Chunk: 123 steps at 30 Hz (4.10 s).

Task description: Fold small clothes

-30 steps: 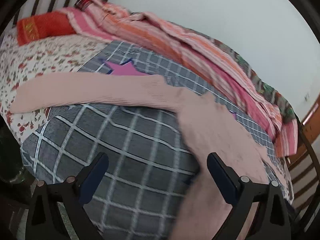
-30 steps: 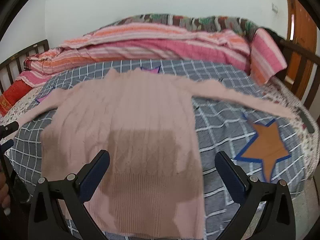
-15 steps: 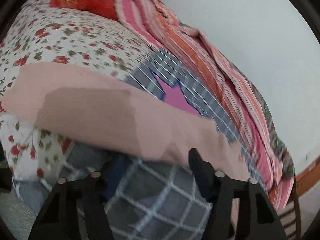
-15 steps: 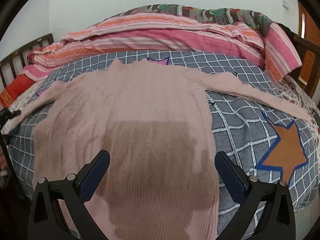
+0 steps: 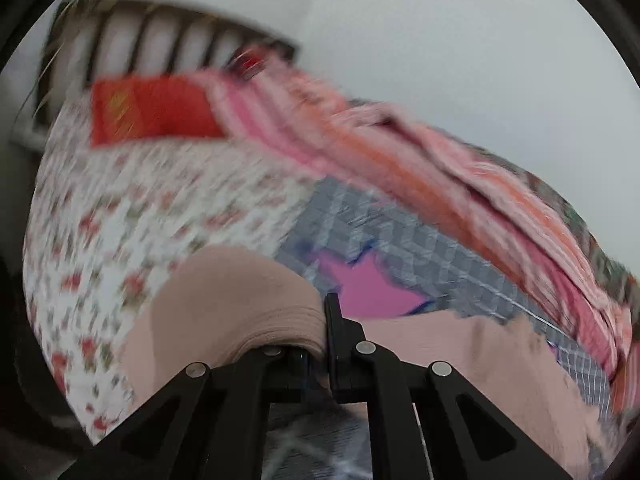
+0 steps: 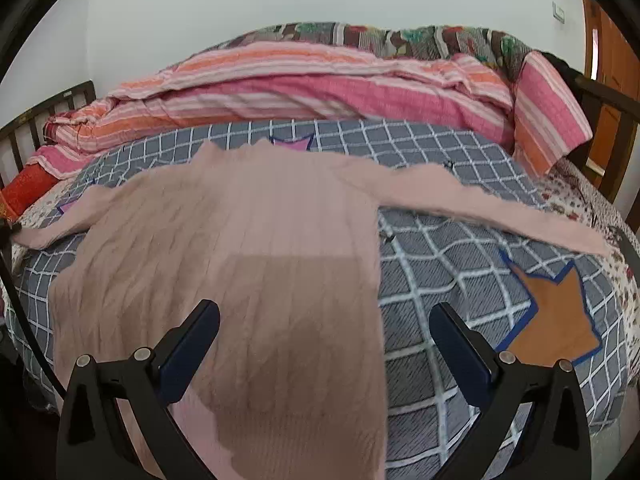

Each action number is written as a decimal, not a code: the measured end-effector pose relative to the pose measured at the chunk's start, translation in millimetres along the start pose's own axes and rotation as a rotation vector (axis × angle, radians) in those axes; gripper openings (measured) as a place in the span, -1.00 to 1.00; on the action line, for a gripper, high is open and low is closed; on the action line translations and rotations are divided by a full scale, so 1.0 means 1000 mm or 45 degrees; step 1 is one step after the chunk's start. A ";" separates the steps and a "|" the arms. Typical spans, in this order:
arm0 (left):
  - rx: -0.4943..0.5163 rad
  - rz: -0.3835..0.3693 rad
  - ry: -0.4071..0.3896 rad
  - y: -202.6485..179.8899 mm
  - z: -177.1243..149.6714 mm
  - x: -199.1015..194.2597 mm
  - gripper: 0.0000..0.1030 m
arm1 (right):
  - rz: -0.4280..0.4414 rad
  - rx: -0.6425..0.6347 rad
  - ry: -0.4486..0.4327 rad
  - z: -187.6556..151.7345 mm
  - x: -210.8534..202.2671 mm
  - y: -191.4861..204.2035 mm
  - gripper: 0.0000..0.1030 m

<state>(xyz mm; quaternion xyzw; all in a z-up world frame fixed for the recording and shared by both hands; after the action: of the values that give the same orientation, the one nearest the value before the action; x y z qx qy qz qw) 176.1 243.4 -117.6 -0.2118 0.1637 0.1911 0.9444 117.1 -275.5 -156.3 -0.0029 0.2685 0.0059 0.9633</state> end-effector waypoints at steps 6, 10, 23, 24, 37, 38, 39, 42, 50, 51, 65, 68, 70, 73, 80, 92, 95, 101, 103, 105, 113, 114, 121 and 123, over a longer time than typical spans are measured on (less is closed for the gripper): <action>0.244 -0.267 0.003 -0.117 0.014 -0.005 -0.86 | 0.020 0.065 -0.020 0.003 0.001 -0.023 0.99; 0.368 -0.455 0.068 -0.206 -0.004 -0.001 -0.86 | -0.002 0.134 -0.014 0.000 -0.002 -0.049 0.99; 0.660 -0.771 0.572 -0.371 -0.163 0.015 -0.74 | -0.069 0.262 0.015 -0.019 -0.015 -0.105 0.99; 0.635 -0.782 0.607 -0.367 -0.164 0.015 -0.62 | -0.068 0.260 0.021 -0.020 -0.015 -0.104 0.99; 0.531 -0.602 0.345 -0.238 -0.083 0.001 0.52 | 0.062 0.143 0.045 0.005 0.017 -0.043 0.99; 0.521 -0.545 0.351 -0.226 -0.081 0.007 0.52 | 0.072 0.112 0.044 0.011 0.023 -0.032 0.99; 0.508 -0.463 0.371 -0.212 -0.080 0.017 0.52 | 0.082 0.095 0.039 0.015 0.026 -0.026 0.99; 0.458 -0.384 0.413 -0.186 -0.083 0.038 0.47 | 0.124 0.036 0.027 0.031 0.039 0.001 0.81; 0.398 -0.400 0.509 -0.174 -0.107 0.077 -0.20 | 0.278 -0.099 0.086 0.057 0.085 0.071 0.24; 0.384 -0.407 0.483 -0.170 -0.110 0.078 -0.30 | 0.294 -0.104 0.093 0.059 0.090 0.076 0.24; 0.401 -0.433 0.369 -0.166 -0.118 0.069 -0.30 | 0.077 -0.099 0.151 0.083 0.153 0.069 0.24; 0.402 -0.432 0.369 -0.167 -0.118 0.069 -0.30 | 0.089 -0.033 0.155 0.089 0.151 0.039 0.24; 0.399 -0.435 0.372 -0.167 -0.119 0.069 -0.29 | 0.118 -0.019 0.170 0.090 0.153 0.024 0.24; 0.406 -0.431 0.370 -0.167 -0.119 0.069 -0.29 | 0.132 -0.006 0.176 0.086 0.151 0.005 0.24; 0.417 -0.423 0.369 -0.167 -0.119 0.070 -0.29 | 0.193 -0.006 0.189 0.070 0.149 -0.015 0.24; 0.440 -0.408 0.370 -0.170 -0.120 0.069 -0.29 | 0.217 0.150 0.197 0.057 0.148 -0.059 -0.08; 0.432 -0.423 0.378 -0.170 -0.120 0.070 -0.29 | 0.233 0.156 0.192 0.059 0.148 -0.061 -0.60; 0.401 -0.471 0.468 -0.180 -0.108 0.082 0.05 | 0.230 0.131 0.167 0.067 0.143 -0.058 -0.62; 0.436 -0.425 0.469 -0.188 -0.105 0.090 0.05 | 0.224 0.109 0.164 0.067 0.142 -0.056 -0.62; 0.429 -0.409 0.495 -0.193 -0.107 0.098 -0.30 | 0.225 0.095 0.163 0.067 0.143 -0.053 -0.62; 0.307 -0.420 0.438 -0.157 -0.088 0.105 -0.72 | 0.265 0.038 0.149 0.071 0.140 -0.034 -0.60; 0.295 -0.426 0.449 -0.154 -0.089 0.107 -0.72 | 0.264 0.023 0.143 0.072 0.141 -0.031 -0.60; 0.352 -0.382 0.419 -0.155 -0.091 0.102 -0.50 | 0.194 0.011 0.222 0.059 0.161 -0.039 -0.60; 0.365 -0.371 0.411 -0.153 -0.091 0.098 -0.42 | 0.195 0.000 0.208 0.060 0.154 -0.042 -0.60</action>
<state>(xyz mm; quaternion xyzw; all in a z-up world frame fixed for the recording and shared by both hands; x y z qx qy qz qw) 306.7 101.4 -181.8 -0.1249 0.3054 -0.0085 0.9439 280.1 -315.7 -184.7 0.0171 0.3457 0.0792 0.9348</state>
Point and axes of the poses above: each gripper's, at about its wrist camera, not at the fingertips, and x roughly the way its jaws point, y to its left, z to its top, the point moved 2 cm from there along x, roughly the way its jaws point, and after that the axes turned 8 degrees about -y, right-handed, at the moved point
